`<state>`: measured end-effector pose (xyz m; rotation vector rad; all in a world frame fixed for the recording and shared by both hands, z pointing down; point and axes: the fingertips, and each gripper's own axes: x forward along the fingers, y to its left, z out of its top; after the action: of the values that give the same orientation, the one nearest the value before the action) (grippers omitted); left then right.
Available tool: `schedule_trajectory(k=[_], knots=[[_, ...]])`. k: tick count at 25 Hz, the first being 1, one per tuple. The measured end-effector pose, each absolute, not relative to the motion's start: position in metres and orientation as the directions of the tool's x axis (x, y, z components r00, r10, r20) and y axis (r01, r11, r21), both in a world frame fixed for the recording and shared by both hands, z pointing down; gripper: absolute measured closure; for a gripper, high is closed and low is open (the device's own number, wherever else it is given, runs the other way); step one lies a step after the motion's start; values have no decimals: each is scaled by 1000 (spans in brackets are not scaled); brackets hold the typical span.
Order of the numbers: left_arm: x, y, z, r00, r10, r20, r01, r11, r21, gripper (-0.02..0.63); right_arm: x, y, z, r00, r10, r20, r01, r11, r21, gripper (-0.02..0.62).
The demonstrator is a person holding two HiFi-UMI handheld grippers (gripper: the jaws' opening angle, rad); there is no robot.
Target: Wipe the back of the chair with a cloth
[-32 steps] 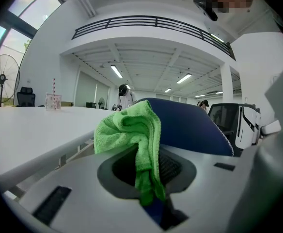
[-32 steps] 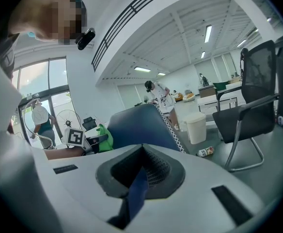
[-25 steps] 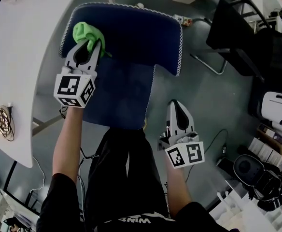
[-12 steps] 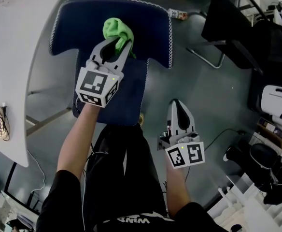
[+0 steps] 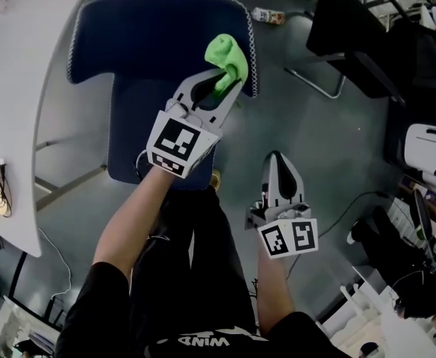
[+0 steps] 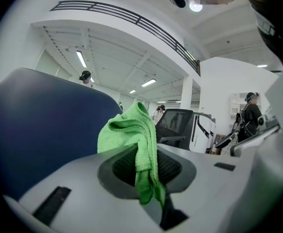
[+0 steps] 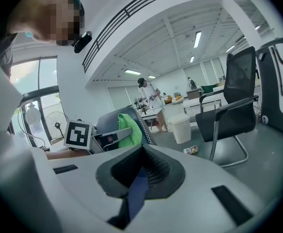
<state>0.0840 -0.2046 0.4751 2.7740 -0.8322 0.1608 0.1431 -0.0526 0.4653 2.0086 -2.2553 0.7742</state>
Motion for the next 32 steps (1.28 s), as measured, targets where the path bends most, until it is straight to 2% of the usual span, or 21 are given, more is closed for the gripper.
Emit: schedule_trajectory(k=[6,19,26,32], knots=[[44,-214,481,760,-625,180,-650,-735,191,537,141,-50,469,-184,-922,341,-937,60,-344,601],[-126,-228,497,491,-834,251,-871,-473,132,537,111,-62,475,-263,-902,343,-929,141,-343,601],[-192,-227,510,348,-892,289,-938,-334,97,537,100,-69,477,-298,-891,343,-920,172,-353,601],[-216,-239,523,295,-904,310,-955,-287,72,537,95,-75,483,-310,-884,351,-918,181,-353,601]])
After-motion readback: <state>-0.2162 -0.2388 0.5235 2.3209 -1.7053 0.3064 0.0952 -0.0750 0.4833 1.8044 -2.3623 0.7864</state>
